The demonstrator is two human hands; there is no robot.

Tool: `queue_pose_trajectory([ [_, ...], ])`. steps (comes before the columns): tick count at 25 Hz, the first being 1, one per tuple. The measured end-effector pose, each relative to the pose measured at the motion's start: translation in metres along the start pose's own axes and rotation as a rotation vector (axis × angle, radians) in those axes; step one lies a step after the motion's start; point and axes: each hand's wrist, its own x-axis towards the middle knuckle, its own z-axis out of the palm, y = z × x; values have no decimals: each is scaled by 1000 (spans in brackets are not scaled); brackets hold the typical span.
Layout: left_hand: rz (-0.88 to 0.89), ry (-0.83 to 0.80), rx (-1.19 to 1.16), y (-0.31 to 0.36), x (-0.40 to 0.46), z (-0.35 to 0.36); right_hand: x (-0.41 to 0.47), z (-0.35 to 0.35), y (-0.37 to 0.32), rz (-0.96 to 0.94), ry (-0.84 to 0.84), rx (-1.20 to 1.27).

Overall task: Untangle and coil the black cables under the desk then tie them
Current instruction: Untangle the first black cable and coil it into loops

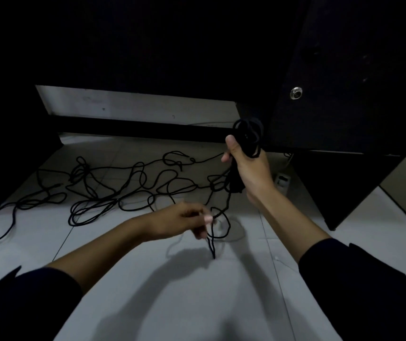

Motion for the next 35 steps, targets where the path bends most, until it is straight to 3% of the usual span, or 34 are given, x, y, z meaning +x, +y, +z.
queue_pose_trajectory([
  [3,64,71,-140,12,12,5,-3,5,-4,-38,-74,45],
  [7,86,35,22,3,14,4,-4,8,-12,37,-100,286],
  [10,6,40,52,-13,11,6,-7,8,-14,148,-92,328],
  [14,-38,78,313,-29,6,-5,-6,6,-16,195,-201,165],
  [18,90,343,-8,-16,-2,-32,-6,4,-16,193,-213,2],
  [20,147,352,-52,1,-2,-40,-9,4,-12,190,-228,-53],
  [24,208,246,138,37,12,-35,-14,13,-9,112,-264,-165],
  [28,208,383,429,48,21,-31,-15,16,-10,73,-225,-213],
  [33,227,645,348,43,21,-29,-18,15,-5,51,-221,-231],
  [35,221,628,304,42,22,-33,-23,19,-2,111,-275,-167],
])
